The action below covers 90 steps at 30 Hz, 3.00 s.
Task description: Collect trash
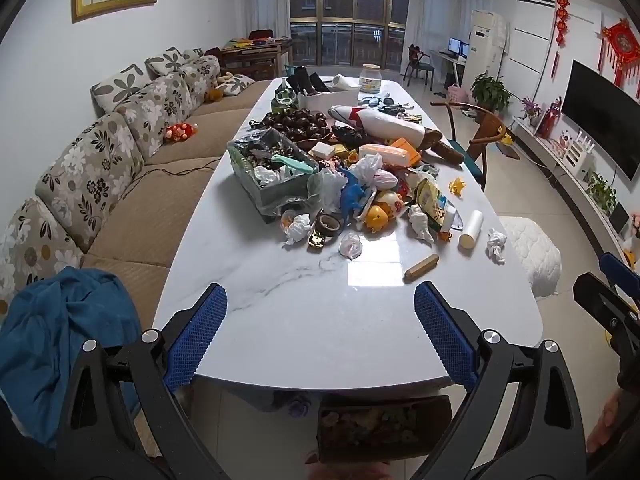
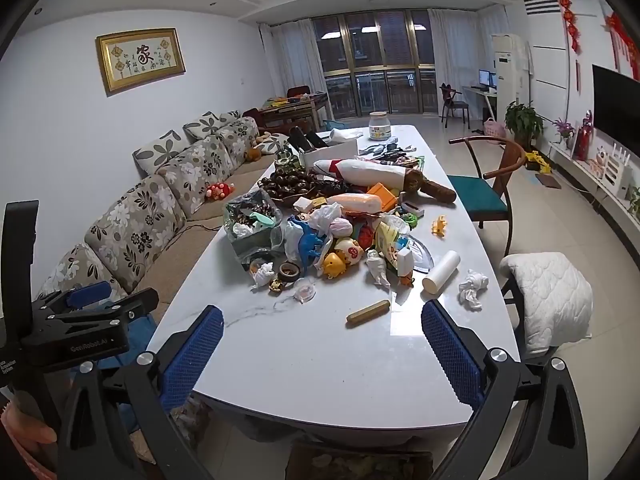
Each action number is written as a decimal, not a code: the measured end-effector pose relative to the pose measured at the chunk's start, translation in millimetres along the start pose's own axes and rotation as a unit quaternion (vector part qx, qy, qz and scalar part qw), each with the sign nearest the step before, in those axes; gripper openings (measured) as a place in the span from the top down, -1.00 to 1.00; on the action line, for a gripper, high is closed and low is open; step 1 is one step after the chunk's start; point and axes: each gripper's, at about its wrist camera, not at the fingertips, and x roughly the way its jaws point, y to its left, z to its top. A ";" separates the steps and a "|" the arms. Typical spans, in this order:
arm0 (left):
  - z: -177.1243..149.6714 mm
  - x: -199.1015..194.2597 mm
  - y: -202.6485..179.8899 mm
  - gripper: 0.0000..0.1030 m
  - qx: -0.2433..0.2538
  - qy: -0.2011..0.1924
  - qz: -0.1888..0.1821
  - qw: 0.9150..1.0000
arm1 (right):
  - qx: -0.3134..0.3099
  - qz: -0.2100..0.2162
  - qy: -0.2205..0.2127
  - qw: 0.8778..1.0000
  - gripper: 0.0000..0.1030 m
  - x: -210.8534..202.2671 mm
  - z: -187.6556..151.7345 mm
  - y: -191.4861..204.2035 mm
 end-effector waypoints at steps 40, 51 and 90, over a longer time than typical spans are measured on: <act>-10.5 3.1 8.8 -0.80 -0.001 0.007 0.000 1.000 | 0.003 0.002 0.004 1.000 -0.90 1.9 -2.7 2.9; -10.8 4.4 7.9 -0.79 0.001 0.008 0.001 1.000 | 0.003 0.002 0.004 1.000 -0.90 2.0 -2.8 2.7; -90.9 77.2 31.5 -0.80 -0.016 0.130 -0.006 0.991 | 0.122 -0.010 0.153 0.981 -0.90 154.1 -54.7 -62.1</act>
